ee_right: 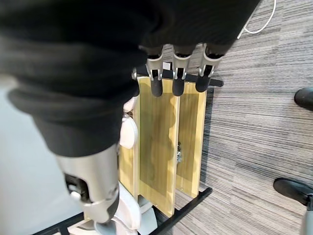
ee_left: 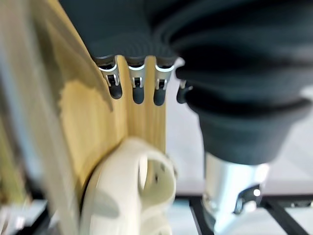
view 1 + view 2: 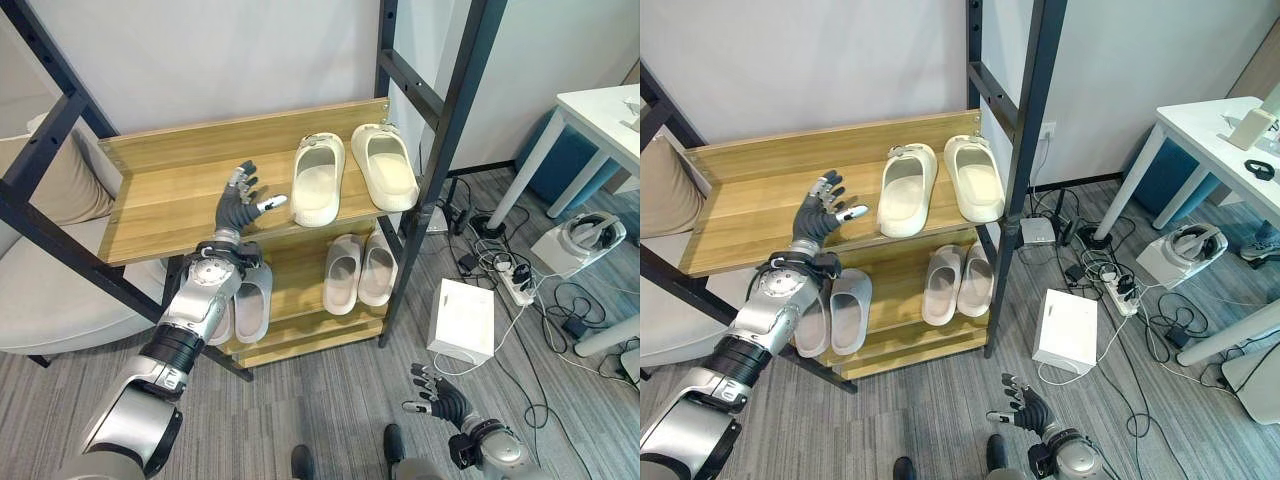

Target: Arrange the slippers neatly on the shoe rack.

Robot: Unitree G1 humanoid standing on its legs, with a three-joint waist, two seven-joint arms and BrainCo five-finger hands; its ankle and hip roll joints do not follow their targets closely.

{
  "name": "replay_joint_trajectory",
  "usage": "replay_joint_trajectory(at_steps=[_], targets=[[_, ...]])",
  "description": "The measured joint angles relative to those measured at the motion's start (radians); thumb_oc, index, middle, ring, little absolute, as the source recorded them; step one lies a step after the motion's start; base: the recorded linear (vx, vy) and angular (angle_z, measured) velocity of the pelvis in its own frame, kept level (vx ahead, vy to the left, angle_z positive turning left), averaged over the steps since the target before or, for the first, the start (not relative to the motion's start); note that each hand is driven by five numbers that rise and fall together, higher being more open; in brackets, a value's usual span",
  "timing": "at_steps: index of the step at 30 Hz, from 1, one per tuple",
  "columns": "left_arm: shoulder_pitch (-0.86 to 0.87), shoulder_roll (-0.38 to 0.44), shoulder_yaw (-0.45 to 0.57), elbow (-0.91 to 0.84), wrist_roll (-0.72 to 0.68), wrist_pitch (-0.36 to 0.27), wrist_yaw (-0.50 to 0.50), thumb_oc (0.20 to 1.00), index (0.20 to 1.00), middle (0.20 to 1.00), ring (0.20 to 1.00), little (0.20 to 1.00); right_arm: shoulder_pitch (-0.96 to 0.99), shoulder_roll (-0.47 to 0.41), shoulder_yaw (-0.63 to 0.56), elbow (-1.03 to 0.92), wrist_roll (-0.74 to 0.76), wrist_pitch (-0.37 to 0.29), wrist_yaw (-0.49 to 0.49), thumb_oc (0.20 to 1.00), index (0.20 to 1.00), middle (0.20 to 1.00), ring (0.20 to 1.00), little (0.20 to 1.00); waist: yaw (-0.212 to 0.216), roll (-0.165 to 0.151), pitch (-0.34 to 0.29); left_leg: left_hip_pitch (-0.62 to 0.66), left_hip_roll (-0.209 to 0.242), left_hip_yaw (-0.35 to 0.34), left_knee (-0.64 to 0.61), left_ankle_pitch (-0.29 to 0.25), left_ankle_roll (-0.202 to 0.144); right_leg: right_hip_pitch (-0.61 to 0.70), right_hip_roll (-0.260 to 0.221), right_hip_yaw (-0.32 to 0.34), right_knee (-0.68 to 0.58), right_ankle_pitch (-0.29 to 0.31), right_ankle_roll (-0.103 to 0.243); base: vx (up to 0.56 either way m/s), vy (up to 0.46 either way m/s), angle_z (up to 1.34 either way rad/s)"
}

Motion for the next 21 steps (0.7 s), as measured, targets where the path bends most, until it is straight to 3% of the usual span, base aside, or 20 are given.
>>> replay_joint_trajectory(at_steps=[5,14,15,17,21], targets=[[0.001,-0.015,-0.071,-0.029,-0.185,0.019,-0.046,1.000,1.000,1.000,1.000,1.000,0.007,-0.014,0.060,-0.001,0.000,0.018,0.003,1.000,1.000,1.000,1.000,1.000,-0.004,0.016,-0.022,0.003,-0.002,0.000,0.000,-0.002,0.002,0.003,-0.002,0.001,-0.001,-0.007,0.002,0.00,0.000,0.00],[-0.020,-0.078,-0.099,0.026,-0.242,0.036,-0.055,1.000,1.000,1.000,1.000,1.000,0.029,-0.042,0.071,-0.003,0.002,0.039,0.021,1.000,1.000,1.000,1.000,1.000,-0.030,0.033,-0.057,0.006,-0.001,0.007,0.000,-0.002,0.002,0.000,-0.001,0.010,-0.001,-0.013,0.012,0.00,0.001,-0.02],[-0.032,-0.135,-0.080,0.054,-0.243,0.031,-0.036,1.000,1.000,1.000,1.000,1.000,0.033,-0.042,0.072,-0.003,0.002,0.039,0.022,1.000,1.000,1.000,1.000,1.000,-0.032,0.032,-0.064,0.006,-0.001,0.013,0.000,-0.002,0.002,-0.004,0.001,0.022,-0.001,-0.012,0.013,-0.02,-0.003,-0.13],[-0.050,-0.148,-0.050,0.091,-0.219,0.035,-0.018,1.000,1.000,1.000,1.000,1.000,0.031,-0.042,0.069,-0.003,0.002,0.039,0.023,1.000,1.000,1.000,1.000,1.000,-0.033,0.030,-0.067,0.005,0.000,0.025,0.000,-0.002,0.002,-0.009,0.001,0.029,0.000,-0.009,0.013,-0.02,-0.012,-0.14],[-0.048,-0.191,0.000,0.092,-0.033,0.033,0.040,1.000,1.000,1.000,1.000,1.000,0.030,-0.036,0.055,0.001,0.000,0.039,0.021,1.000,1.000,1.000,1.000,1.000,-0.033,0.028,-0.067,0.003,0.000,0.023,0.000,-0.002,0.002,-0.011,0.002,0.027,0.000,-0.008,0.013,-0.01,-0.002,-0.01]])
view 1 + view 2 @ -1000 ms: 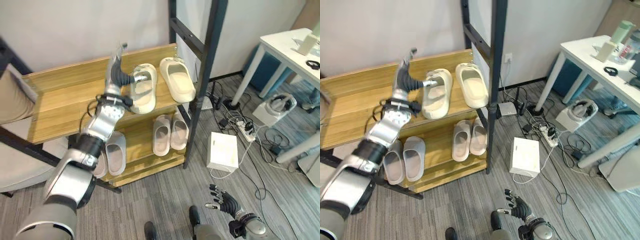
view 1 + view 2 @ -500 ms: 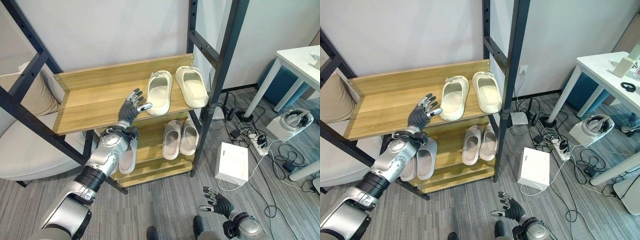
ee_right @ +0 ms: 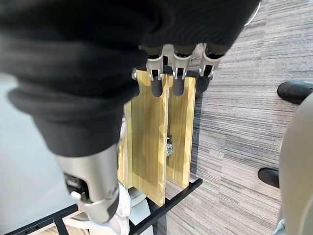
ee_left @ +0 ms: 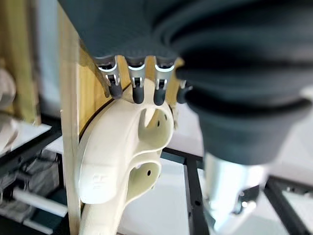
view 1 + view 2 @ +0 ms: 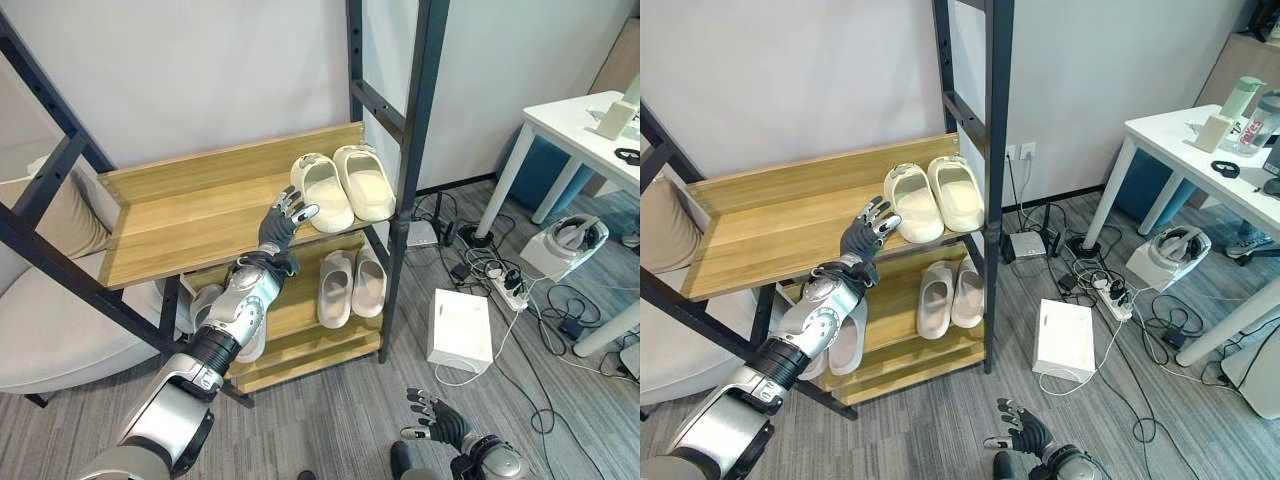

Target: Arrange the slippers neatly on the shoe rack.

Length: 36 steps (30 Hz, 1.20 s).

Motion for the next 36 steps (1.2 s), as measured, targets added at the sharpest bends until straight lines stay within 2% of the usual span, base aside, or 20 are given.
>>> replay_joint_trajectory(at_steps=[2,4,8,11,13,14,16,17,20,24,27,30,31,33,34,35,36], targets=[[0.001,-0.009,0.011,-0.006,0.064,-0.003,0.034,1.000,1.000,1.000,1.000,1.000,-0.002,0.002,0.001,0.000,0.000,0.000,0.000,1.000,1.000,1.000,1.000,1.000,0.004,-0.001,0.000,0.000,0.001,0.000,0.000,0.000,0.000,0.000,0.001,-0.001,0.000,0.000,0.000,0.00,0.000,0.00],[0.066,-0.038,0.102,-0.147,0.206,-0.014,0.099,1.000,1.000,1.000,1.000,1.000,-0.005,0.009,0.001,0.000,0.000,-0.002,-0.001,1.000,1.000,1.000,1.000,1.000,0.008,-0.006,0.002,0.001,0.002,-0.003,0.000,0.000,0.000,0.002,0.002,-0.005,0.000,-0.001,-0.001,0.00,0.000,0.00],[0.102,0.018,0.120,-0.392,0.315,-0.056,0.130,1.000,1.000,1.000,1.000,1.000,-0.017,0.020,-0.001,0.007,0.001,-0.007,-0.003,1.000,1.000,1.000,1.000,1.000,0.029,-0.029,0.004,0.011,0.003,-0.020,0.000,-0.001,0.001,0.021,0.002,-0.022,0.000,-0.006,-0.001,0.00,0.003,0.12],[0.162,0.103,0.123,-0.581,0.319,-0.120,0.048,1.000,1.000,1.000,1.000,1.000,-0.026,0.028,-0.008,0.029,0.002,-0.013,0.000,1.000,1.000,1.000,1.000,1.000,0.050,-0.035,0.004,0.015,0.003,-0.026,0.000,-0.009,0.007,0.032,0.001,-0.026,0.000,-0.009,0.001,0.00,0.014,0.07],[0.252,0.125,0.108,-0.699,0.287,-0.135,-0.041,1.000,1.000,1.000,1.000,1.000,-0.020,0.037,-0.025,0.039,0.001,-0.014,0.003,1.000,1.000,1.000,1.000,1.000,0.076,-0.031,0.003,0.013,0.001,-0.031,0.000,-0.012,0.004,0.034,0.000,-0.029,0.000,-0.010,0.001,0.00,0.010,0.05],[0.330,0.157,0.062,-0.769,0.249,-0.134,-0.110,1.000,1.000,1.000,1.000,1.000,-0.012,0.045,-0.041,0.039,0.002,-0.019,0.004,1.000,1.000,1.000,1.000,1.000,0.076,-0.032,0.002,0.017,0.001,-0.033,0.000,-0.012,0.004,0.034,0.001,-0.029,0.000,-0.012,-0.001,0.00,0.009,0.14],[0.387,0.173,-0.009,-0.788,0.201,-0.124,-0.198,1.000,1.000,1.000,1.000,1.000,-0.018,0.048,-0.039,0.040,0.001,-0.021,0.009,1.000,1.000,1.000,1.000,1.000,0.102,-0.029,0.002,0.014,0.000,-0.047,0.000,-0.012,0.003,0.040,-0.001,-0.040,0.000,-0.013,-0.001,-0.01,0.014,0.17],[0.450,0.178,-0.043,-0.786,0.156,-0.096,-0.278,1.000,1.000,1.000,1.000,1.000,-0.022,0.053,-0.040,0.044,0.002,-0.025,0.018,1.000,1.000,1.000,1.000,1.000,0.100,-0.027,0.001,0.016,0.000,-0.050,0.000,-0.012,0.003,0.046,-0.001,-0.043,0.000,-0.016,-0.003,-0.03,0.015,0.13],[0.560,0.234,-0.123,-0.785,0.075,-0.048,-0.380,1.000,1.000,1.000,1.000,1.000,-0.019,0.051,-0.039,0.054,0.002,-0.026,0.024,1.000,1.000,1.000,1.000,1.000,0.110,-0.015,-0.002,0.015,0.000,-0.056,0.000,-0.012,0.003,0.049,-0.001,-0.051,0.000,-0.018,-0.004,-0.01,0.007,0.05],[0.686,0.289,-0.202,-0.667,0.044,0.025,-0.467,1.000,1.000,1.000,1.000,1.000,-0.015,0.033,-0.040,0.073,0.003,-0.027,0.036,1.000,1.000,1.000,1.000,1.000,0.111,-0.005,-0.007,0.020,0.000,-0.057,0.000,-0.012,0.004,0.054,0.000,-0.053,-0.001,-0.020,-0.003,0.00,0.001,0.01],[0.747,0.294,-0.213,-0.494,0.051,0.037,-0.498,1.000,1.000,1.000,1.000,1.000,-0.010,0.017,-0.041,0.075,0.022,-0.031,0.043,1.000,1.000,1.000,1.000,1.000,0.114,-0.005,-0.007,0.018,0.000,-0.063,0.000,-0.012,0.002,0.056,0.000,-0.058,0.000,-0.021,-0.003,-0.01,0.001,0.04],[0.795,0.200,-0.159,-0.149,0.155,0.042,-0.479,1.000,1.000,1.000,1.000,1.000,0.002,0.010,-0.046,0.082,0.041,-0.034,0.045,1.000,1.000,1.000,1.000,1.000,0.111,-0.007,-0.007,0.016,0.001,-0.070,0.000,-0.012,0.002,0.056,0.001,-0.062,0.000,-0.025,-0.008,-0.01,-0.004,0.04],[0.799,0.108,-0.106,0.014,0.210,0.042,-0.445,1.000,1.000,1.000,1.000,1.000,0.003,0.015,-0.057,0.114,0.045,-0.034,0.043,1.000,1.000,1.000,1.000,1.000,0.111,-0.009,-0.008,0.016,0.000,-0.070,0.000,-0.012,0.003,0.057,0.000,-0.061,-0.001,-0.026,-0.010,-0.01,-0.002,0.04],[0.796,0.033,-0.074,0.151,0.270,0.048,-0.405,1.000,1.000,1.000,1.000,1.000,0.001,0.018,-0.077,0.147,0.055,-0.033,0.036,1.000,1.000,1.000,1.000,1.000,0.113,-0.012,-0.007,0.015,0.000,-0.072,0.000,-0.012,0.003,0.057,0.000,-0.065,0.000,-0.026,-0.010,-0.01,-0.004,0.04],[0.798,0.022,-0.073,0.170,0.288,0.057,-0.393,1.000,1.000,1.000,1.000,1.000,0.000,0.018,-0.084,0.154,0.058,-0.032,0.033,1.000,1.000,1.000,1.000,1.000,0.113,-0.014,-0.008,0.015,0.001,-0.073,0.000,-0.012,0.003,0.057,0.000,-0.066,0.000,-0.026,-0.010,-0.01,-0.005,0.04],[0.792,-0.023,-0.038,0.231,0.318,0.042,-0.374,1.000,1.000,1.000,1.000,1.000,0.000,0.016,-0.084,0.155,0.058,-0.031,0.024,1.000,1.000,1.000,1.000,1.000,0.112,-0.017,-0.009,0.015,0.002,-0.073,0.000,-0.012,0.003,0.057,0.001,-0.068,0.000,-0.027,-0.009,0.00,0.000,0.00],[0.759,-0.088,0.041,0.348,0.325,0.033,-0.340,1.000,1.000,1.000,1.000,1.000,0.000,0.019,-0.084,0.161,0.059,-0.031,0.017,1.000,1.000,1.000,1.000,1.000,0.112,-0.016,-0.013,0.016,0.002,-0.072,0.000,-0.012,0.003,0.059,0.000,-0.068,-0.001,-0.027,-0.009,0.00,0.000,0.00]])
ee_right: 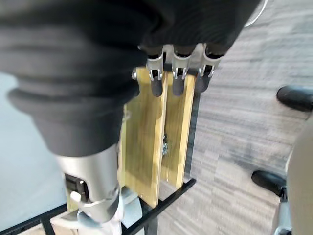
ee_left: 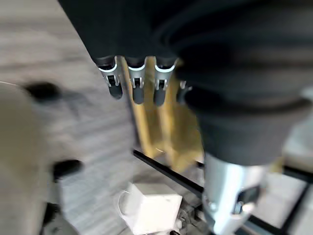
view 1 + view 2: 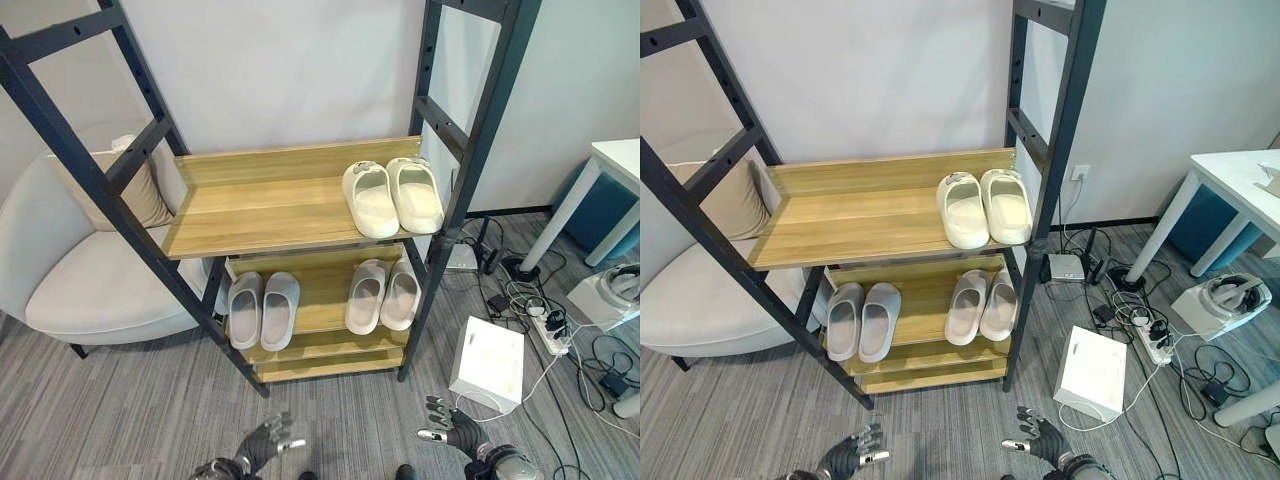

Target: Arrange the slippers neatly on the shoe rack.

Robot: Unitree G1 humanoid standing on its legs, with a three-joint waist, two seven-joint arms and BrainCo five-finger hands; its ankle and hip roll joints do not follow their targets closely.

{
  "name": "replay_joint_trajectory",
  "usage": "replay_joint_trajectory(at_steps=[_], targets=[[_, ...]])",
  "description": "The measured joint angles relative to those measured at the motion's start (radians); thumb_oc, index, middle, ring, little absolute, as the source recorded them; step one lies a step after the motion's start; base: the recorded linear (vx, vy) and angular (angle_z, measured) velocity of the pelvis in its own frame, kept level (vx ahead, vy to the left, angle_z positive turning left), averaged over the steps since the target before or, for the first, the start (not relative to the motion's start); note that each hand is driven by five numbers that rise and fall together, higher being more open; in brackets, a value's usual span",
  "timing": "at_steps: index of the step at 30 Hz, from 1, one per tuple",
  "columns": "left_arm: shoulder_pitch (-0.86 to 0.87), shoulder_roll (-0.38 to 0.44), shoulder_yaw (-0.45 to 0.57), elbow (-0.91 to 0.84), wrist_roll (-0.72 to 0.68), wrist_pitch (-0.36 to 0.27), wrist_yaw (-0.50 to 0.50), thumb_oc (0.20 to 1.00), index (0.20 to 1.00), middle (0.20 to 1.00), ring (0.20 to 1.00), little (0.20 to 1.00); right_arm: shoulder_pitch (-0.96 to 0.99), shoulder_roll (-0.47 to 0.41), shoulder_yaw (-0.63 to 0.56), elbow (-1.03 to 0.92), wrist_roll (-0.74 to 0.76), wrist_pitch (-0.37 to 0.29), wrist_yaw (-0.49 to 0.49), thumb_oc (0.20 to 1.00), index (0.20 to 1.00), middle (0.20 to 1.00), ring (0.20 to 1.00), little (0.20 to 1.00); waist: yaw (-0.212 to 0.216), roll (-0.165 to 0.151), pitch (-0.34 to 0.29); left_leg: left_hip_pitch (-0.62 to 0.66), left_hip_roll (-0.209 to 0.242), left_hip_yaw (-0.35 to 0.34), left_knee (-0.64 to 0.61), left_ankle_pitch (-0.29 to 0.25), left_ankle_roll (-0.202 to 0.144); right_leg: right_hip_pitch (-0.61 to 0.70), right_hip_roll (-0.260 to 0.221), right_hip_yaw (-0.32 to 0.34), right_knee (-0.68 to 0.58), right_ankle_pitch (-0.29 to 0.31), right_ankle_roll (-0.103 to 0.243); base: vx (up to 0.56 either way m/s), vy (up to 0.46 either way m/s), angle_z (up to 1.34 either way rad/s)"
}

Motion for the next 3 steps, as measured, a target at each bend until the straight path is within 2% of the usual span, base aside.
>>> replay_joint_trajectory(at_steps=[1,3], targets=[[-0.032,-0.045,0.052,0.090,0.001,0.006,0.026,1.000,1.000,1.000,1.000,1.000,0.000,0.004,0.001,0.005,0.000,0.001,-0.002,1.000,1.000,1.000,1.000,1.000,-0.001,-0.002,-0.005,0.001,0.000,-0.001,0.000,0.000,0.000,0.002,0.000,-0.002,0.000,0.000,0.000,0.00,0.000,0.00],[-0.043,-0.055,0.050,0.105,0.028,0.010,0.052,1.000,1.000,1.000,1.000,1.000,0.000,0.013,0.001,0.008,0.001,0.001,-0.005,1.000,1.000,1.000,1.000,1.000,-0.002,-0.008,-0.006,0.000,0.003,-0.001,0.000,0.000,0.000,0.002,0.002,-0.005,0.000,0.000,0.000,0.00,0.000,0.00]])
